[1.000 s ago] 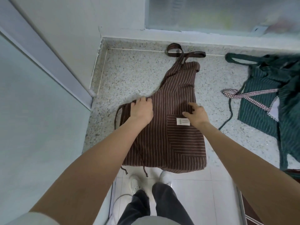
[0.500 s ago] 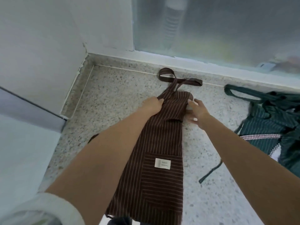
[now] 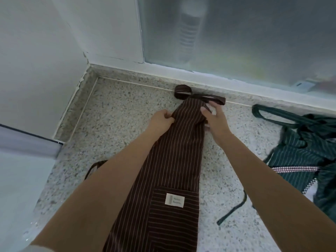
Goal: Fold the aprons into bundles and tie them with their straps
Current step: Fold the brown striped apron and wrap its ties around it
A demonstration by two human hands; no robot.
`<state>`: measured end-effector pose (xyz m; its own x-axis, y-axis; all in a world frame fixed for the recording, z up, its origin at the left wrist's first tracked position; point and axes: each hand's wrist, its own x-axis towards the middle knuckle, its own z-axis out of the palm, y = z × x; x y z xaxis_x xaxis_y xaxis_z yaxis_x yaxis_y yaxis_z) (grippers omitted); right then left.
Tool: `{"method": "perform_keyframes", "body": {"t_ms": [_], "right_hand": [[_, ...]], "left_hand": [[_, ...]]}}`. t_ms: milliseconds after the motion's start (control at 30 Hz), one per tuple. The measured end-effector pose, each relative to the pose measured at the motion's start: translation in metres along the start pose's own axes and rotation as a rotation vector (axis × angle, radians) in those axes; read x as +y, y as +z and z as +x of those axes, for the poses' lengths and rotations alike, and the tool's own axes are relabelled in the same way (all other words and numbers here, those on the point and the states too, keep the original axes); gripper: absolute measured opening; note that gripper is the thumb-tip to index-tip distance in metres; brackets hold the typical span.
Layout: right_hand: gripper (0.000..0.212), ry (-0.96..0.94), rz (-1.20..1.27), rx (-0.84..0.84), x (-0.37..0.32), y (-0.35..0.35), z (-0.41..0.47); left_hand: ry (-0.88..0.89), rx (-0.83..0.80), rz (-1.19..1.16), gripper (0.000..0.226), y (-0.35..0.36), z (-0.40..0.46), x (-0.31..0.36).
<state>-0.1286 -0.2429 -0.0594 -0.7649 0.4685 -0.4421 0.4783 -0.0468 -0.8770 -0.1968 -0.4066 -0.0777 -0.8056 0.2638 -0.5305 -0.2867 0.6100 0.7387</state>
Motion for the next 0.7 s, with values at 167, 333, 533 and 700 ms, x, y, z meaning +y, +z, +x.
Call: {"method": "perform_keyframes", "body": {"t_ms": [167, 333, 533, 700], "right_hand": [[0.05, 0.069, 0.089, -0.101, 0.001, 0.003, 0.018], [0.037, -0.222, -0.209, -0.058, -0.017, -0.002, 0.011], [0.027, -0.238, -0.546, -0.143, -0.046, -0.005, 0.014], [0.024, -0.031, -0.737, -0.358, -0.078, -0.027, 0.024]], "left_hand": [[-0.041, -0.182, -0.009, 0.021, -0.011, 0.003, 0.019], [-0.11, -0.393, -0.094, 0.04, -0.019, -0.003, 0.031], [0.103, -0.18, -0.325, 0.01, -0.016, 0.001, 0.035], [0.18, -0.007, -0.35, 0.008, -0.021, 0.007, 0.033]]}}
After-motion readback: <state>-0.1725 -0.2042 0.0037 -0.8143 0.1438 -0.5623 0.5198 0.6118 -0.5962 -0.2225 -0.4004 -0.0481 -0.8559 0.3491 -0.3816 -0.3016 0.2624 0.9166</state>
